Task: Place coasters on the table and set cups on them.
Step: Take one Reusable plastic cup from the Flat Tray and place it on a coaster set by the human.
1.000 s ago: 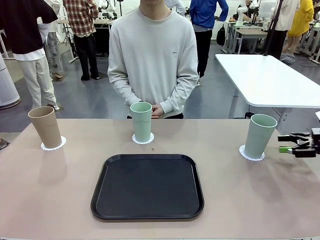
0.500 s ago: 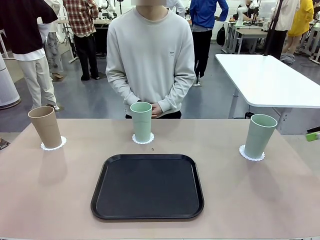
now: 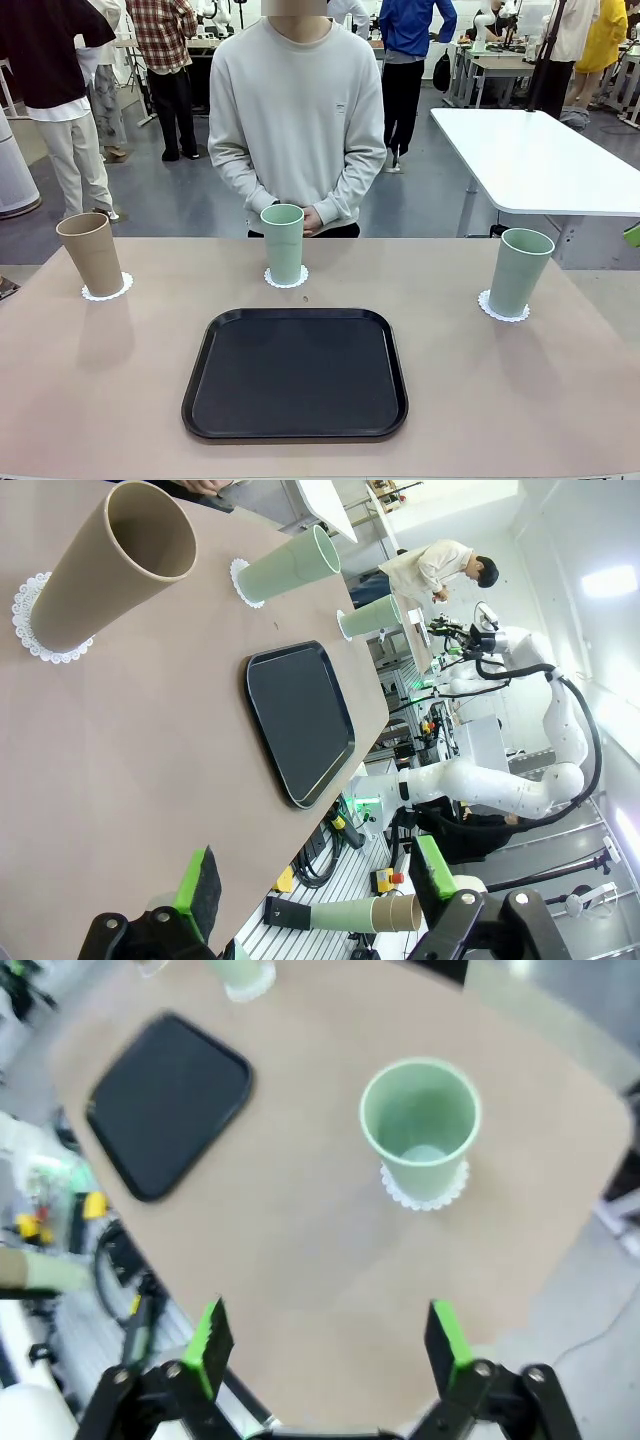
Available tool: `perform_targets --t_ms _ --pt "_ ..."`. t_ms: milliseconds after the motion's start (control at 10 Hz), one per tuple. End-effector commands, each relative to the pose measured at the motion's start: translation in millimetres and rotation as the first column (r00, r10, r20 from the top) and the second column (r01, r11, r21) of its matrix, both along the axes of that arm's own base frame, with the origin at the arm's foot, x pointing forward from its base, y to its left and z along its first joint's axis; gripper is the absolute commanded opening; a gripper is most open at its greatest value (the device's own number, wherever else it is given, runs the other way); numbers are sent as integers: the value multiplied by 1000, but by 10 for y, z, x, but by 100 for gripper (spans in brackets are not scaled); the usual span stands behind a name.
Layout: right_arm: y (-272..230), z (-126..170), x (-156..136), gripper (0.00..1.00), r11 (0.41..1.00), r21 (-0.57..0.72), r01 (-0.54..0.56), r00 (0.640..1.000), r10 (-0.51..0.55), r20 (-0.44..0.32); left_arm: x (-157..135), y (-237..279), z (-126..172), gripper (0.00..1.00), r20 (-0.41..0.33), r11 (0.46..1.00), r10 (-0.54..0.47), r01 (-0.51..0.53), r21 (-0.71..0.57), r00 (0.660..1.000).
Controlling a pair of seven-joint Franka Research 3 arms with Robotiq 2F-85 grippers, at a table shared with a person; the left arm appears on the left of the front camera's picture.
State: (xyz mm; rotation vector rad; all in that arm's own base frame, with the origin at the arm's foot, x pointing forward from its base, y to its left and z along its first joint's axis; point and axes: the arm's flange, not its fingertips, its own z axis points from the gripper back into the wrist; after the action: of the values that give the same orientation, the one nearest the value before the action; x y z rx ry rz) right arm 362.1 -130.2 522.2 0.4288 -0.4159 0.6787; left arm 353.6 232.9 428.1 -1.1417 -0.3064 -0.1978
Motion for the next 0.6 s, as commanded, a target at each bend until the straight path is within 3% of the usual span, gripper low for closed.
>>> perform_targets --t_ms 0,300,400,500 --pt "498 -31 -43 100 988 -157 -5 996 -9 -91 -6 3 29 100 0 1000 8 -8 -14 1000" --pt "948 23 56 100 963 -270 23 989 -61 -132 -6 3 29 100 0 1000 8 -8 -14 1000" --pt "743 86 1 100 981 -195 1 996 -18 -85 -6 3 29 100 0 1000 8 -8 -14 1000" --pt "743 86 1 100 981 -195 1 996 -18 -85 -6 3 29 100 0 1000 8 -8 -14 1000"
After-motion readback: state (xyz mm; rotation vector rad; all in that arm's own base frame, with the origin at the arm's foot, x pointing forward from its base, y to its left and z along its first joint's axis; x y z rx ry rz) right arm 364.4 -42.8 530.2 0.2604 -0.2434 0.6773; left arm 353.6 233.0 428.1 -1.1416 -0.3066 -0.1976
